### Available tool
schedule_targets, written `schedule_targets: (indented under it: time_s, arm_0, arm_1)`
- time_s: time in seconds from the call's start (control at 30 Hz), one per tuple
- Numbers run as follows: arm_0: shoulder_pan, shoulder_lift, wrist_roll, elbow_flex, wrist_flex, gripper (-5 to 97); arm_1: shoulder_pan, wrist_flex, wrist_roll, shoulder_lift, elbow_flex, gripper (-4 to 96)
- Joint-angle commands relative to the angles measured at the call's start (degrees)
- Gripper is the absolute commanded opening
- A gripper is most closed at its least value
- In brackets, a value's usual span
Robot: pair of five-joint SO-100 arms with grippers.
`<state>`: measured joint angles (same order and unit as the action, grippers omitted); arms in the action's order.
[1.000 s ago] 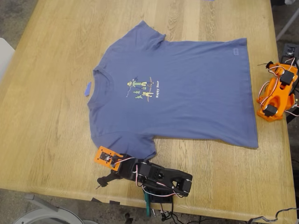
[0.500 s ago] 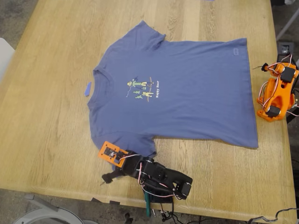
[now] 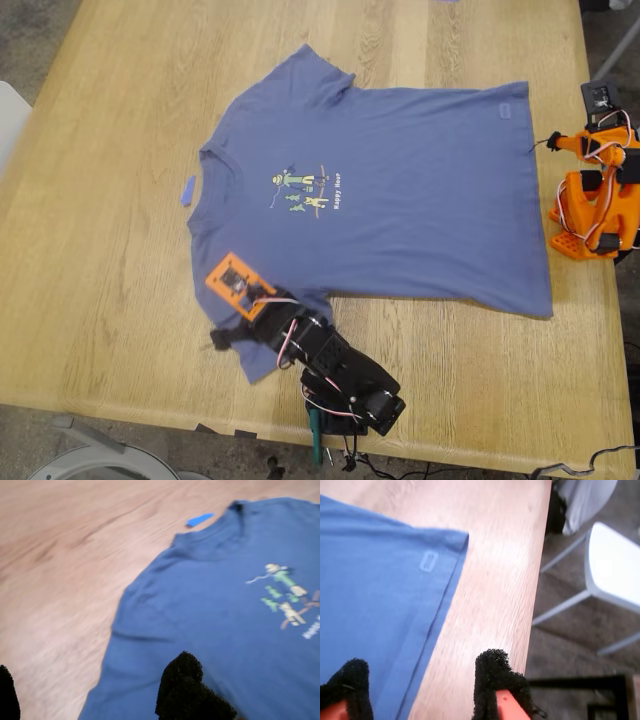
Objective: Fold a T-shirt
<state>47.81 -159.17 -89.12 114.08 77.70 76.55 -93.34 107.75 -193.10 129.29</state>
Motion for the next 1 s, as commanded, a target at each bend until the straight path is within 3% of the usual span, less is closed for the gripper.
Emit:
schedule_targets:
  time_s: [0.0, 0.17, 0.43, 0.6, 0.77, 0.97]
  arm_0:
    - [-6.06, 7.73, 0.00, -12.83, 0.00, 44]
    - [-11.95, 17.84, 0.18, -20.13, -0.62, 44]
    - [-13.27, 26.19, 0.70, -17.40, -9.05, 44]
    - [-14.33, 33.31, -3.08, -18.19, -16.17, 46]
    - [-15.73, 38.23, -5.98, -17.58, -20.48, 48]
    - [-14.94, 44.74, -6.15, -17.84, -25.66, 50]
  arm_1:
    - [-3.60, -0.09, -0.35, 3.78, -6.94, 34.0]
    - [-10.81, 0.79, 0.88, 12.83, -15.82, 34.0]
    - [-29.09, 4.92, 1.32, 24.08, -21.45, 33.9]
    - [-41.40, 8.96, 1.41, 37.09, -29.36, 34.0]
    - [-52.29, 17.40, -0.18, 45.44, -29.62, 34.0]
    - [-63.37, 33.84, -1.49, 56.87, -26.19, 34.0]
